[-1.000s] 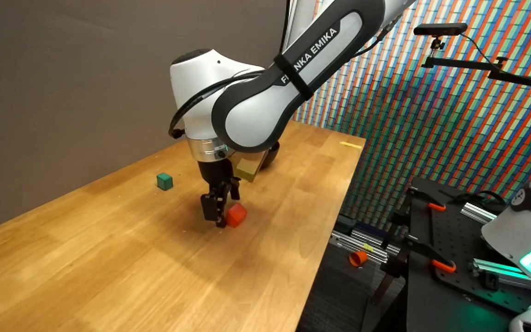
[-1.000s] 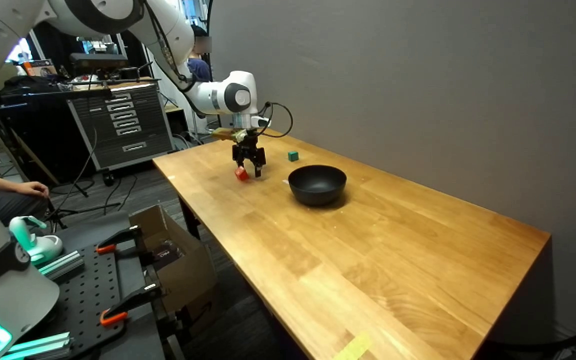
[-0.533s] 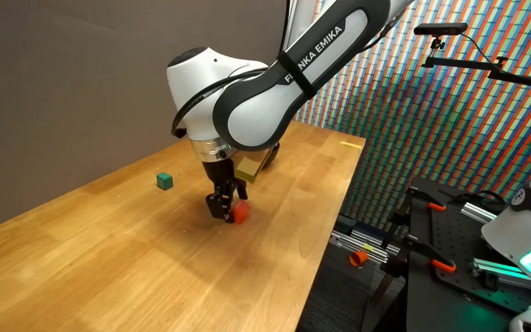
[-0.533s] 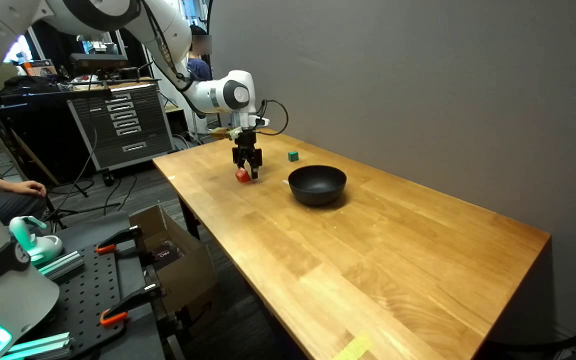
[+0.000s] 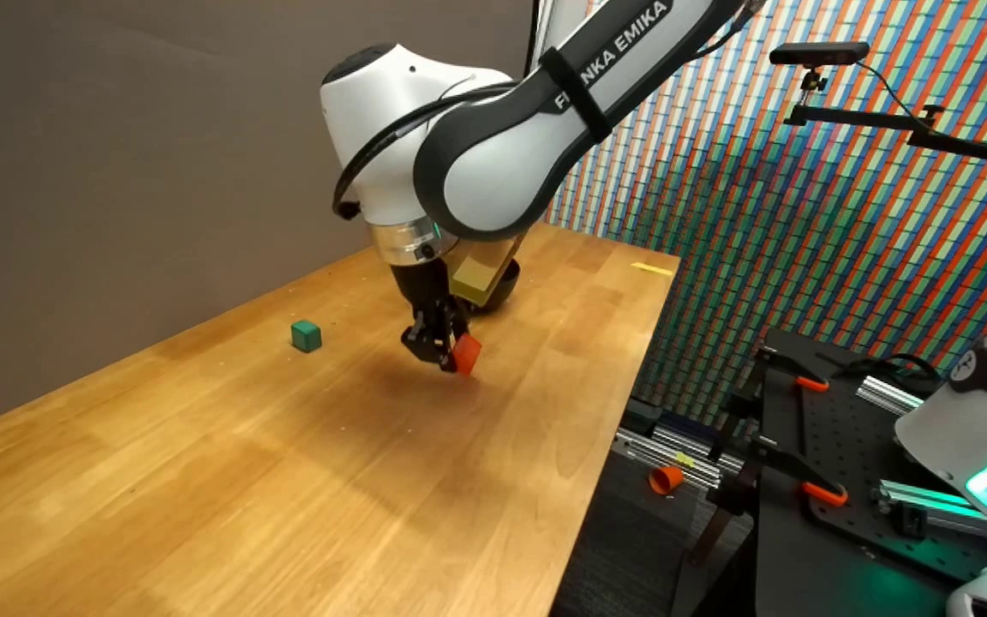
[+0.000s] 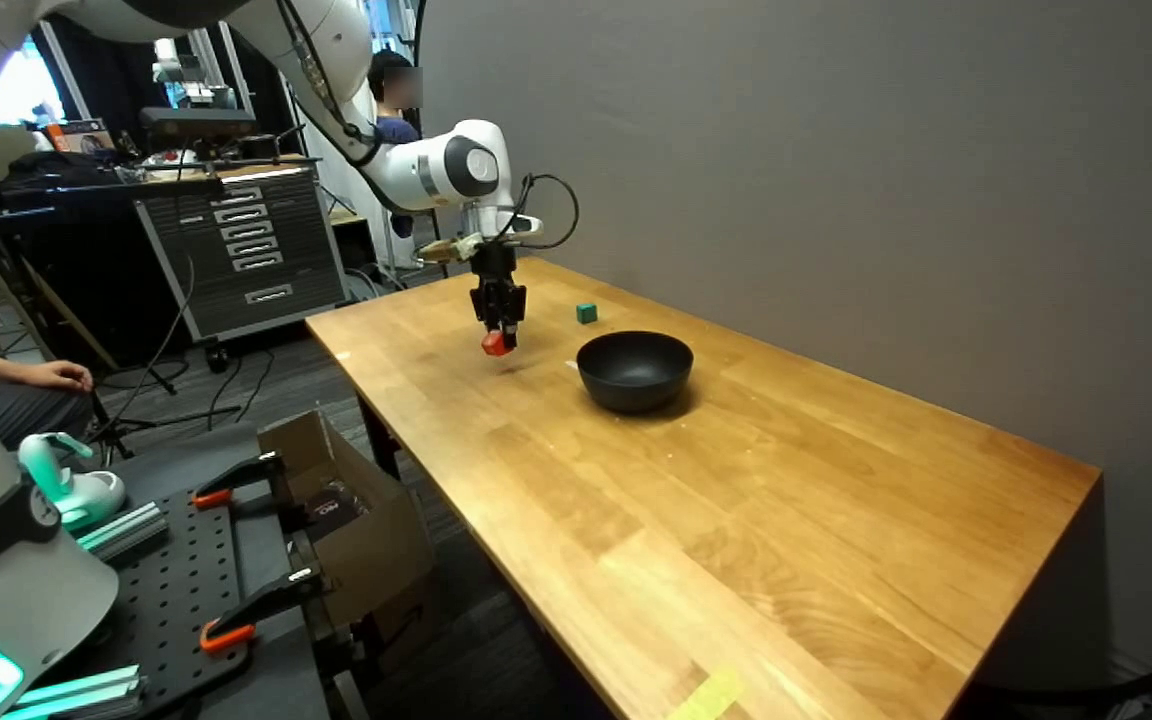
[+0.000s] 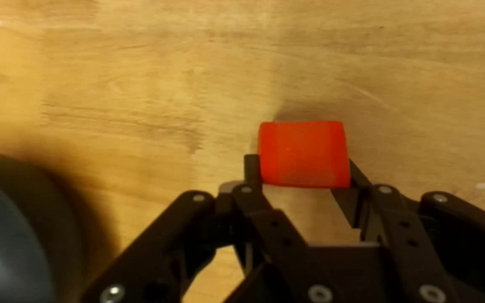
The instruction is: Pick the two blocks and put them in the bowl
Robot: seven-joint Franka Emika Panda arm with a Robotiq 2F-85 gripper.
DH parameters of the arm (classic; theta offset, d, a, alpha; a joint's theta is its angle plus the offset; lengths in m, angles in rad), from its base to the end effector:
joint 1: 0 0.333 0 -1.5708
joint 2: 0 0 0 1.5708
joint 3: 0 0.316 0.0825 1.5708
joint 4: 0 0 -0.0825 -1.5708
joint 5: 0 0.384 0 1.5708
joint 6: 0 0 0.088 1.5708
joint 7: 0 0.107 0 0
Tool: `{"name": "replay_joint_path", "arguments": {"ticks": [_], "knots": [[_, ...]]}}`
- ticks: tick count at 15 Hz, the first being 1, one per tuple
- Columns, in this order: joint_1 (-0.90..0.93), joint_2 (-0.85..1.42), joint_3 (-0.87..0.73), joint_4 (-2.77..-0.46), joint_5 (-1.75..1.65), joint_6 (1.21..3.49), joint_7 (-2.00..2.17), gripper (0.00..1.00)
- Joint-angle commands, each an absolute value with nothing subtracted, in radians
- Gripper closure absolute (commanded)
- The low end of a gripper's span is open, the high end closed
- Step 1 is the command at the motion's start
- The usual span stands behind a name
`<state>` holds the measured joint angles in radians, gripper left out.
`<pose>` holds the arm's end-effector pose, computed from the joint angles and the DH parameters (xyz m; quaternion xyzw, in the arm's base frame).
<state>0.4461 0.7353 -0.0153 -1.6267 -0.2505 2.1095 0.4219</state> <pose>0.6054 0.2665 0.1725 0.9832 0.0828 -0.0710 0.1461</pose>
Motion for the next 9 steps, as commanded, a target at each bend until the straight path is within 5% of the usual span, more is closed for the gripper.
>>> {"name": "replay_joint_path", "arguments": {"ticks": [1,9], "knots": [[0.449,0.564,-0.085,-1.77,-0.374,2.159,0.529,0.79],[0.364,0.502,-0.19,-1.797,-0.761,2.363,0.713,0.79]]}}
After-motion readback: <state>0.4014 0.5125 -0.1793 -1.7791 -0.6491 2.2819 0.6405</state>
